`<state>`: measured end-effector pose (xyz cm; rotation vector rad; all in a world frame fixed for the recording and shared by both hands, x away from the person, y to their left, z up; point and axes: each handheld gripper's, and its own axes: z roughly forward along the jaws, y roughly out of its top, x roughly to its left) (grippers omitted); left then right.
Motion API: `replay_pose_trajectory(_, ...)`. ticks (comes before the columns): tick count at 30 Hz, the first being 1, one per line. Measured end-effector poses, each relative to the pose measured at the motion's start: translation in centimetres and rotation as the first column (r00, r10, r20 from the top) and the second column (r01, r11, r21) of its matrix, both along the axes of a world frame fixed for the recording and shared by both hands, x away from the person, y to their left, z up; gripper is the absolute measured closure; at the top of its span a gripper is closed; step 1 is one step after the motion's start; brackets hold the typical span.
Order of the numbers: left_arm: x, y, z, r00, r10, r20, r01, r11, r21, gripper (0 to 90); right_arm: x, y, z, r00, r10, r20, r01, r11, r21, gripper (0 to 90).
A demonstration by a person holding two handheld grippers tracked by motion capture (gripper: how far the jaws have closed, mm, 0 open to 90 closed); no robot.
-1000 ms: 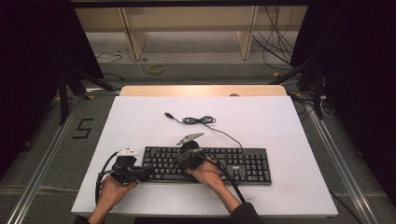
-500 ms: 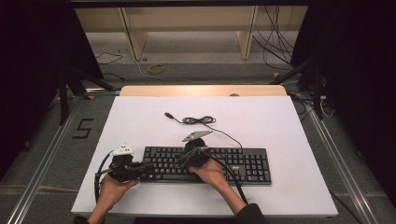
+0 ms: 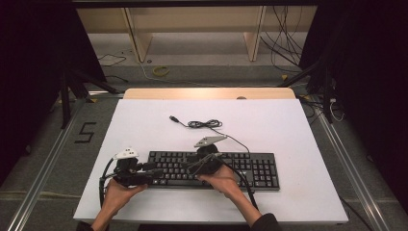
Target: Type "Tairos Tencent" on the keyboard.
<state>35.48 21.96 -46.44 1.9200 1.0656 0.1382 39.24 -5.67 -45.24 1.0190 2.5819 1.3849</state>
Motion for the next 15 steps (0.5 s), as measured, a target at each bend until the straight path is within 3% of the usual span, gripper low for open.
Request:
replay_pose_trajectory(5, 0.2, -0.2, 0.1, 1.0, 0.007, -0.004, -0.007, 0.9999, -0.01, 39.0, -0.4, -0.5, 0.1, 1.0, -0.004, 0.001, 0.004, 1.0, 0.006, 49.6)
replay_pose_trajectory(15, 0.6, -0.6, 0.4, 0.9999, 0.014, -0.003, -0.014, 0.9998, -0.011, 30.3, -1.2, -1.6, -0.1, 0.9999, -0.007, 0.01, 0.007, 1.0, -0.002, 40.5)
